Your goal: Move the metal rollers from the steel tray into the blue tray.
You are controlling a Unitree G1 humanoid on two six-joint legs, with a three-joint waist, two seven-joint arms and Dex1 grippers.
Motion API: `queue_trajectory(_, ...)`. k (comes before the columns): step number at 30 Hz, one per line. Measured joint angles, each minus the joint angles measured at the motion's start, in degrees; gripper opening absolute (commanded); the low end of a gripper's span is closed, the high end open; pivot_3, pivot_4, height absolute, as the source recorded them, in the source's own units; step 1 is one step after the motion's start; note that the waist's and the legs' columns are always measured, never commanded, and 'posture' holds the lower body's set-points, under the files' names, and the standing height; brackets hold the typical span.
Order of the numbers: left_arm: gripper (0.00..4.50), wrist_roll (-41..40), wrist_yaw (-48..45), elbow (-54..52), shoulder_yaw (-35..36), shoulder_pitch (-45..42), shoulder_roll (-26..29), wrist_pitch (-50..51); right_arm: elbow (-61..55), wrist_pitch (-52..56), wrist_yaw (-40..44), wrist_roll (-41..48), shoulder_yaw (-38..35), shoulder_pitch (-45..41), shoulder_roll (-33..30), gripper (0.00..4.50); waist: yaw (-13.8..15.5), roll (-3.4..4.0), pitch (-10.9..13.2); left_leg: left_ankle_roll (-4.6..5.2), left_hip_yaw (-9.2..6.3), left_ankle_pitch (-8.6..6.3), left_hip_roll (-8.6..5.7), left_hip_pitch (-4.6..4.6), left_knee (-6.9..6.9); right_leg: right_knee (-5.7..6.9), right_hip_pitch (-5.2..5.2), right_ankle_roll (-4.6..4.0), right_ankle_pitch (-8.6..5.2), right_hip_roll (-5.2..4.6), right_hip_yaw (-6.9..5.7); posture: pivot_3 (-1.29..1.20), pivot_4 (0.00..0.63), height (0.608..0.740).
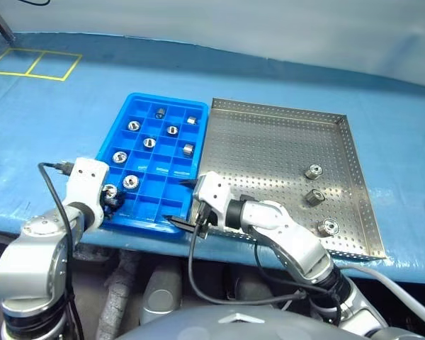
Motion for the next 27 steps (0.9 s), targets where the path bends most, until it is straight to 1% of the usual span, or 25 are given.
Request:
queue_trajectory(1, 4.44, -0.98, -0.76, -0.06, 0.00, -1.00, -0.01, 0.00, -0.52, 0.12, -0.40, 0.01, -0.46, 0.53, -0.15, 4.50, -0.09, 0.00, 0.00, 0.00, 0.00, 0.00, 0.00, -0.01, -0.01, 0.00, 0.00, 0.00, 0.00, 0.00, -0.01, 0.16, 0.150, 0.740)
queue_trajectory(4, 4.44, -3.84, -2.79, -0.29, -0.95, -3.57, 0.61, 0.02, -2.61, 0.88, -1.62, 0.03, -1.87, 2.06, -1.12, 4.50, -0.91, 0.00, 0.00, 0.00, 0.04, 0.00, -0.02, -0.01, -0.03, -0.03, 0.00, 0.02, 0.01, -0.02, 0.03, 0.14, 0.150, 0.740)
queue_trajectory(8, 4.44, -5.74, -3.23, -0.05, -1.53, -4.56, 1.58, 0.02, -4.89, 2.27, -3.16, 0.05, -3.89, 4.30, -1.91, 4.50, -2.44, 0.00, 0.00, 0.00, 0.03, 0.00, -0.01, 0.01, -0.08, -0.04, -0.02, 0.22, 0.12, -0.01, 0.03, 0.13, 0.150, 0.740)
queue_trajectory(12, 4.44, -6.08, -2.64, 0.16, -1.60, -4.42, 2.31, 0.00, -5.93, 2.68, -4.21, 0.07, -4.83, 5.56, -2.03, 4.50, -3.40, 0.00, 0.00, 0.00, 0.02, 0.00, 0.02, 0.03, -0.15, -0.03, -0.03, 0.22, 0.12, 0.03, 0.03, 0.14, 0.150, 0.740)
queue_trajectory(18, 4.44, -6.40, -3.13, 0.15, 0.41, -2.46, 5.96, -0.03, -6.12, 2.77, -4.27, 0.36, -5.24, 5.22, -1.74, 4.50, -3.59, -0.02, 0.01, 0.00, 0.00, 0.00, 0.01, 0.03, -0.21, -0.06, -0.06, 0.21, 0.11, 0.02, 0.01, 0.16, 0.150, 0.740)
queue_trajectory(22, 4.44, -9.09, -6.82, 0.16, 2.50, -1.48, 8.84, -0.35, -6.09, 2.76, -3.99, 0.40, -5.14, 3.82, -1.33, 4.50, -3.40, -0.01, 0.01, 0.00, 0.01, 0.00, 0.01, 0.03, -0.21, -0.06, -0.05, 0.20, 0.10, 0.00, 0.00, 0.17, 0.150, 0.740)
queue_trajectory(25, 3.87, -10.52, -8.07, 0.23, 2.84, -1.42, 9.92, -0.41, -6.06, 2.70, -3.98, 0.37, -4.94, 3.37, -1.10, 4.50, -3.20, -0.01, 0.01, 0.00, 0.01, 0.00, 0.00, 0.03, -0.22, -0.08, -0.05, 0.19, 0.10, 0.00, 0.00, 0.17, 0.150, 0.740)
queue_trajectory(27, 3.28, -11.16, -8.41, 0.33, 2.97, -1.43, 9.92, -0.61, -5.94, 2.69, -3.99, 0.33, -4.63, 3.37, -1.07, 4.50, -3.12, -0.01, 0.01, 0.00, 0.02, 0.00, 0.00, 0.02, -0.22, -0.08, -0.06, 0.19, 0.09, -0.01, 0.01, 0.17, 0.150, 0.740)
